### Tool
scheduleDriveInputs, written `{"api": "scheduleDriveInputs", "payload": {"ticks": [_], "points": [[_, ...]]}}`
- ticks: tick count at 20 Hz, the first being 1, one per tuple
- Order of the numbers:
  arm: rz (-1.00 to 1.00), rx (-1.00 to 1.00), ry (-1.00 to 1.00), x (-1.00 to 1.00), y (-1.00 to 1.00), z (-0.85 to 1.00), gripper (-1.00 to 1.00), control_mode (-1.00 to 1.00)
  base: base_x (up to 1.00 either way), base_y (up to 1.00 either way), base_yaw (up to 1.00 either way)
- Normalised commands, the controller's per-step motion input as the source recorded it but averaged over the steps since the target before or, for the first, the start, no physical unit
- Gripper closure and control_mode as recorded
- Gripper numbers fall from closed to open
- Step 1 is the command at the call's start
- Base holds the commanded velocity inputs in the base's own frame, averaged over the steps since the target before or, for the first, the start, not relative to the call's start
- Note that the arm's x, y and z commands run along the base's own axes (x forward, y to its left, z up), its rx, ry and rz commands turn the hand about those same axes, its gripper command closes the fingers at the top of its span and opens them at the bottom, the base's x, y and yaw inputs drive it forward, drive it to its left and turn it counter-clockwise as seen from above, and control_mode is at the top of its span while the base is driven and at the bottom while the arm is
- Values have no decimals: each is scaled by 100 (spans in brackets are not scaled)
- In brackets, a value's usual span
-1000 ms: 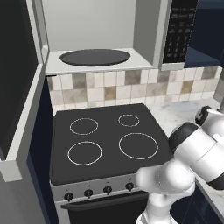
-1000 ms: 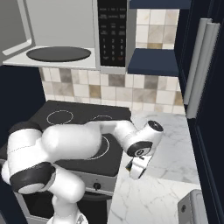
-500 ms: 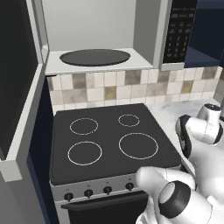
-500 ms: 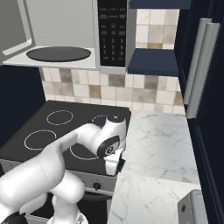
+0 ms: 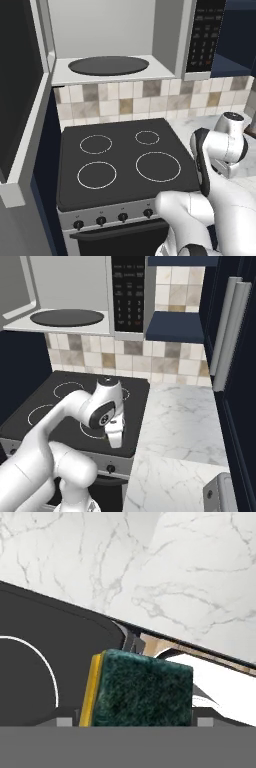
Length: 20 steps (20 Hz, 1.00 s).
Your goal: Place the sponge inside the microwave to prepare for sanitizing.
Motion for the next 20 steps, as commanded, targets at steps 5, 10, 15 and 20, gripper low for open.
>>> {"api": "scheduleDriveInputs", "payload": {"ticks": [5, 10, 15, 20], "points": [[51, 0, 5, 0, 37, 61, 100, -100, 0, 0, 0], [40, 4, 0, 11, 45, 53, 100, -100, 0, 0, 0], [26, 16, -2, 11, 45, 54, 100, -100, 0, 0, 0], [21, 11, -11, 20, 42, 58, 100, -100, 0, 0, 0]]}}
